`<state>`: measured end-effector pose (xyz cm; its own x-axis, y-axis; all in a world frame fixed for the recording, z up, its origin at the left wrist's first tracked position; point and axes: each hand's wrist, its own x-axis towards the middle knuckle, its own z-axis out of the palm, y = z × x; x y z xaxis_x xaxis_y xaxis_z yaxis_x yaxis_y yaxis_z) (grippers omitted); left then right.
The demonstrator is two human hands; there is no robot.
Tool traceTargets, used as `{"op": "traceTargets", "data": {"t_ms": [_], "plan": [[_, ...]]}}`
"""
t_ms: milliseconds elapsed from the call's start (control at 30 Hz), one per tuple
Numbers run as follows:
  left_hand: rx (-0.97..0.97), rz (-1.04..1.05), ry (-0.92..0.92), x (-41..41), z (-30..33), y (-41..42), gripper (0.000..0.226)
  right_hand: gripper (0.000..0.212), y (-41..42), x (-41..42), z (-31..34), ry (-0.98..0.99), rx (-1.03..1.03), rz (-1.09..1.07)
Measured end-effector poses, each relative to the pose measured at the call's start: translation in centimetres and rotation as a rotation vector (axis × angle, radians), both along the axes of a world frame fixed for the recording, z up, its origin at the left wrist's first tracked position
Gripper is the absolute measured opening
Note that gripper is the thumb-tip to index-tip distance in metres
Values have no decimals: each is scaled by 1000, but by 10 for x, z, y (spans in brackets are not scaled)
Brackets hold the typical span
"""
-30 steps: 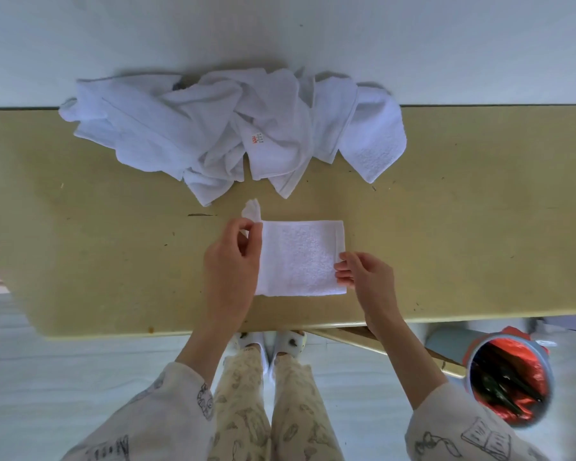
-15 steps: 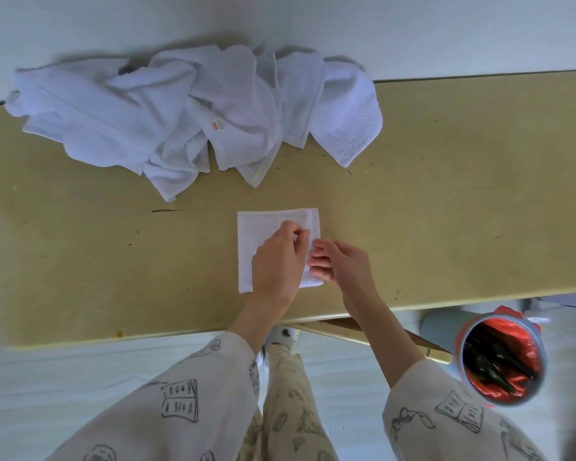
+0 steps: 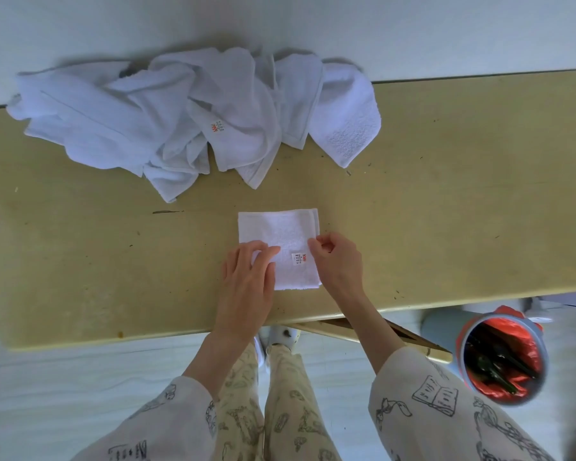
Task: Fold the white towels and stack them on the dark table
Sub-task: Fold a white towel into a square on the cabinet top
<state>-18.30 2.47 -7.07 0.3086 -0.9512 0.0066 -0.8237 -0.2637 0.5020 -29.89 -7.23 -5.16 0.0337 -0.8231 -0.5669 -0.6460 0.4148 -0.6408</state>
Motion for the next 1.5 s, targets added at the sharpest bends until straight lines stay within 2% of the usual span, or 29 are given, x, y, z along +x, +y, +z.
{"op": "traceTargets", "data": {"t_ms": [267, 500, 800, 900, 967, 1033, 1100, 1167, 1267, 1400, 1500], "plan": [[144, -114, -147, -1, -8, 1, 32, 12, 2, 0, -2, -5, -28, -52], [220, -160, -149, 2, -12, 1, 35, 10, 0, 2, -2, 19, -18, -75], [274, -149, -191, 1, -4, -7, 39, 5, -12, -11, -3, -2, 143, 22], [259, -156, -188, 2, -6, -6, 39, 8, -9, -21, -2, 4, 135, 41], [247, -158, -186, 3, -7, -7, 39, 9, -3, -21, 0, 15, 44, 40], [242, -161, -197, 2, -7, -7, 39, 16, 8, -16, 2, 102, -236, 93], [247, -165, -203, 2, -7, -6, 38, 30, 19, -8, -4, 209, -572, 310], [247, -173, -200, 3, -7, -6, 37, 40, 26, -4, -21, 307, -724, 558], [229, -203, -152, 7, -8, 0, 41, 49, 23, -1, -43, 410, -687, 682], [225, -230, -22, 10, -8, 17, 70, 54, 18, -3, -54, 432, -678, 720], [188, -184, -22, 9, -12, 25, 69, 55, 18, -3, -54, 440, -684, 729]]}}
